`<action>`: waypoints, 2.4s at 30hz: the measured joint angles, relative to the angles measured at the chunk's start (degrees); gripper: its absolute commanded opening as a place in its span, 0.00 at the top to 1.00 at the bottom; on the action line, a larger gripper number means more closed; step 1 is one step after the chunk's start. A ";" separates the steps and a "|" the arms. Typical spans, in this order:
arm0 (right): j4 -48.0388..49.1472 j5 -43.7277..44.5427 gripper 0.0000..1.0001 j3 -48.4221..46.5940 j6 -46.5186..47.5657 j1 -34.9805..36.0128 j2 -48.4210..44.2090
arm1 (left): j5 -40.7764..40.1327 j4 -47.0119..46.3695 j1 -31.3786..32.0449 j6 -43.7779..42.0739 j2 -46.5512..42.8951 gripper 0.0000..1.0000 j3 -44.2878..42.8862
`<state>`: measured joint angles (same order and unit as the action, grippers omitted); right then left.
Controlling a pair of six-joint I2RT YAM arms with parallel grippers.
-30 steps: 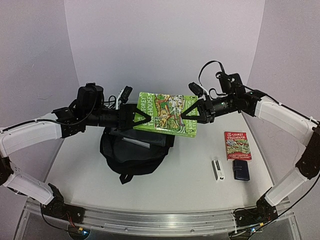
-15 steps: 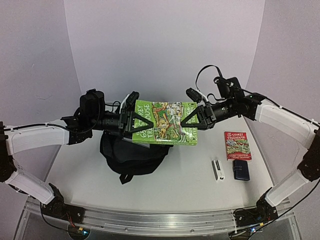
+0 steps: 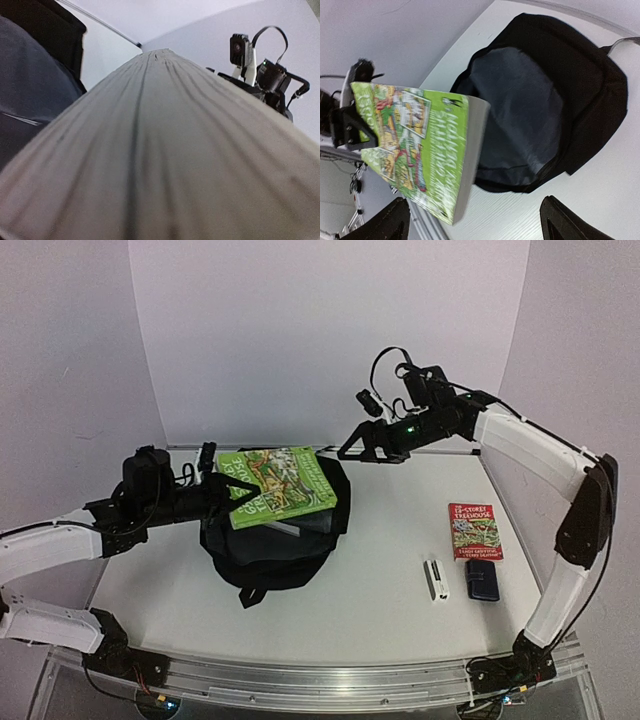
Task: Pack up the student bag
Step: Pick up the book from the center of the board, then move the student bag to the center of the board.
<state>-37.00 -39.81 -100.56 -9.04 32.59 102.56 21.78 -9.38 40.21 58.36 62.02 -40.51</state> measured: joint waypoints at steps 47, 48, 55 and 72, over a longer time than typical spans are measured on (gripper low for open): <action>21.14 -2.70 0.97 -0.09 -21.83 -17.11 32.68 | -18.76 13.85 -1.34 3.70 -11.35 1.00 4.26; 21.10 -2.23 0.87 1.24 -21.50 -17.50 31.35 | -18.71 13.83 -1.34 3.76 -11.20 1.00 4.30; 18.12 3.55 0.31 4.49 -15.18 -18.61 22.94 | -17.83 11.79 -1.34 5.68 -11.45 1.00 8.25; 5.92 25.53 0.33 -0.26 19.83 8.72 12.78 | -19.71 9.07 -1.34 12.65 -22.81 1.00 20.03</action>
<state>-31.08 -14.28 -100.82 10.79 41.31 115.34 2.07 -0.31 38.87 71.01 39.20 -20.48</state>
